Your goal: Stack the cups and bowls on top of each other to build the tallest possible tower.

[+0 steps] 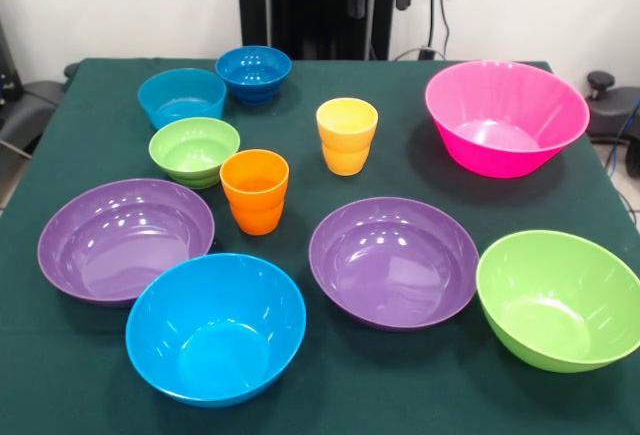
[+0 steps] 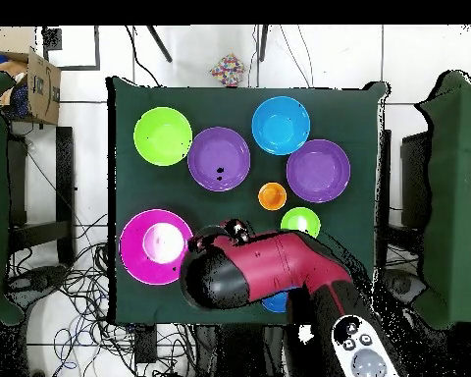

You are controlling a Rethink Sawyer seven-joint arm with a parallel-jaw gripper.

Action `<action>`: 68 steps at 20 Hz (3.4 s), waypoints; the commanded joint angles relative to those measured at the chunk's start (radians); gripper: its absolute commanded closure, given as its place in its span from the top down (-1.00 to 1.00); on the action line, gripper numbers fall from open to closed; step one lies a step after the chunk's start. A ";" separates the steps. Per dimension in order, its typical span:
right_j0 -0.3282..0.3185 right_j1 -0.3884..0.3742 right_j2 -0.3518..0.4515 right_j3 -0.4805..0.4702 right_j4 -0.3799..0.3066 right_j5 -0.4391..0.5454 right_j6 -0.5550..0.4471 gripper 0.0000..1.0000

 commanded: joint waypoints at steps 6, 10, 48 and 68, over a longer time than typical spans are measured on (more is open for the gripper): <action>0.048 0.099 0.054 -0.281 -0.054 0.239 -0.128 1.00; 0.032 0.152 0.053 -0.347 -0.064 0.276 -0.151 1.00; -0.009 0.460 0.100 -0.868 -0.121 0.616 -0.434 1.00; -0.054 0.530 0.090 -0.810 -0.146 0.509 -0.420 1.00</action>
